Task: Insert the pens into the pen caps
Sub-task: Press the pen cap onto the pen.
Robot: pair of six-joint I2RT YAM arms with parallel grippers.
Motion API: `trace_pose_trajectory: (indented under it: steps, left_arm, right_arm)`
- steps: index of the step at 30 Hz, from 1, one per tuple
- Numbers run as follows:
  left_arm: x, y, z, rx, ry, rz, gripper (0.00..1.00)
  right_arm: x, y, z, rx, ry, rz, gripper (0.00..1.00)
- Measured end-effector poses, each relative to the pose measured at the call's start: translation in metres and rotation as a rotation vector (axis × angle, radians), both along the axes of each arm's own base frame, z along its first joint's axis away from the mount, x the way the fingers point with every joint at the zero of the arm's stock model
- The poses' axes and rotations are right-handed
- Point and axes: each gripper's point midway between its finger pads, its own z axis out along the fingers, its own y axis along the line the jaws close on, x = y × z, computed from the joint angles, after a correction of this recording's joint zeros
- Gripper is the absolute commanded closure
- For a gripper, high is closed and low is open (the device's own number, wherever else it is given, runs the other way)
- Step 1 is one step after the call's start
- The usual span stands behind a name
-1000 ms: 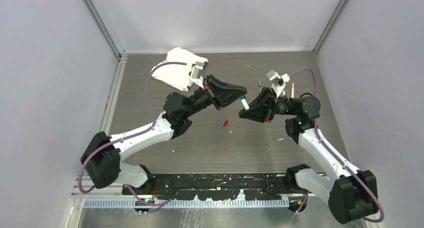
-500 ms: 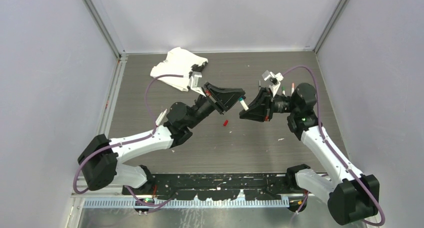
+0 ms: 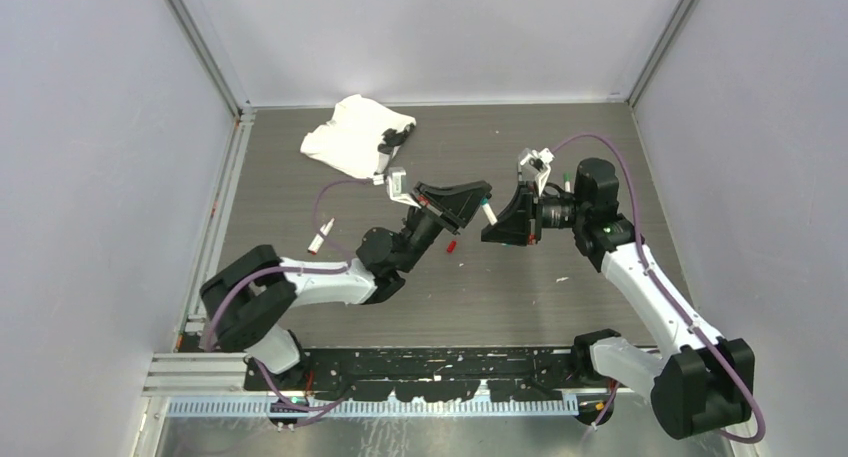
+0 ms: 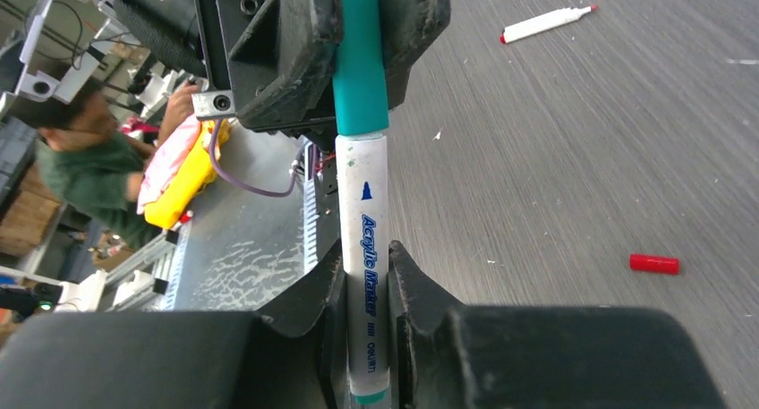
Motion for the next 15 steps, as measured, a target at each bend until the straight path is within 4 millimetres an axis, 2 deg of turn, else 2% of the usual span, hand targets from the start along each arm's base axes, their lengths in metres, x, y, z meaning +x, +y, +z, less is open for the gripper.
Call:
trace_pose_trajectory:
  steps: [6,15]
  left_arm:
    - [0.008,0.004,-0.022,-0.086,0.031,0.034,0.99]
    - [0.004,0.013,-0.046,-0.104,0.122,0.011,0.99]
  right_arm:
    - [0.007,-0.001,-0.015,0.019,0.100,0.026,0.99]
    - [0.019,-0.008,-0.010,0.070,0.119,0.103,0.99]
